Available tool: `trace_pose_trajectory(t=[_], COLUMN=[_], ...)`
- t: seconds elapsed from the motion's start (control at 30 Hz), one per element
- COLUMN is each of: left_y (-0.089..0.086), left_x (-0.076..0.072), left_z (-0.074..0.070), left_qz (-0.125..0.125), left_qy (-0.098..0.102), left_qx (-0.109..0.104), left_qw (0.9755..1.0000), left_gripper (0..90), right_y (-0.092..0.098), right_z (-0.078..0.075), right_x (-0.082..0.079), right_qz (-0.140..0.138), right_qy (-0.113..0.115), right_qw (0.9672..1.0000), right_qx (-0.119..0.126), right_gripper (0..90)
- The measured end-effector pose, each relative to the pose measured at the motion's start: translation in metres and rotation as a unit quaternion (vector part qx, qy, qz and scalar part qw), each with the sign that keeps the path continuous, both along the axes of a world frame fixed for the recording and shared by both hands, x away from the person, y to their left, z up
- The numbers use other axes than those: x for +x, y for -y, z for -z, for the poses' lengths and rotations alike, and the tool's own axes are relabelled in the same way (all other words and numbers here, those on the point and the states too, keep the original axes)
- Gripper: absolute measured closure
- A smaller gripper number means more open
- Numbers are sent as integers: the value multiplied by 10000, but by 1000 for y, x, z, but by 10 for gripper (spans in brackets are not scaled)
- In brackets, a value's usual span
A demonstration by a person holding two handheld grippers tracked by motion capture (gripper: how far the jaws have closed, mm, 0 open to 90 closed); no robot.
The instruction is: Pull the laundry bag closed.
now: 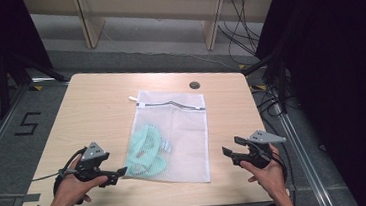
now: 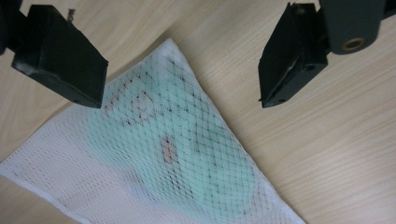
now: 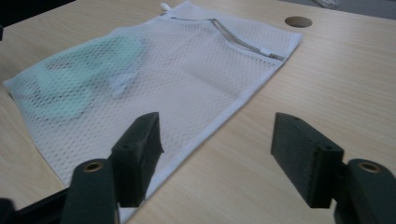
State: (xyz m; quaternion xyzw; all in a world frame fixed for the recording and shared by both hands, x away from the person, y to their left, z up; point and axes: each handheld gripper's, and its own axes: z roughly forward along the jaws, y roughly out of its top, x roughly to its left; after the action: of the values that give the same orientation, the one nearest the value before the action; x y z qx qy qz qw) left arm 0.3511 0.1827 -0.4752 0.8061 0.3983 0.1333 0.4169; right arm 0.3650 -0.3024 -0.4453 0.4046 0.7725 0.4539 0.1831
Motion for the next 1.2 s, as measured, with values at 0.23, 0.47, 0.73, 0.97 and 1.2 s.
trace_pose_trajectory(t=[0.23, 0.47, 0.73, 0.97, 1.2], left_y=[1, 2, 7, 18, 41], left_x=[0, 0, 4, 10, 15], left_z=[0, 0, 2, 4, 11], left_qz=[-27, 146, 463, 542, 732], left_qy=[35, -82, -66, -88, -206], left_qx=[36, -82, -434, -356, -262], left_qw=[10000, 9998, 9980, 9979, 9968], left_gripper=[150, 320, 862, 897, 897], right_y=[2, -3, -23, -41, -70], right_z=[2, 3, 1, 10, 21], right_x=[2, 0, 0, 9, 21], right_qz=[-19, 0, -893, -1379, -1842], right_qy=[70, 27, 177, 32, -206], right_qw=[9998, 9998, 9943, 9866, 9745], right_qx=[-176, -192, -555, -871, -1265], right_gripper=[351, 478, 874, 900, 900])
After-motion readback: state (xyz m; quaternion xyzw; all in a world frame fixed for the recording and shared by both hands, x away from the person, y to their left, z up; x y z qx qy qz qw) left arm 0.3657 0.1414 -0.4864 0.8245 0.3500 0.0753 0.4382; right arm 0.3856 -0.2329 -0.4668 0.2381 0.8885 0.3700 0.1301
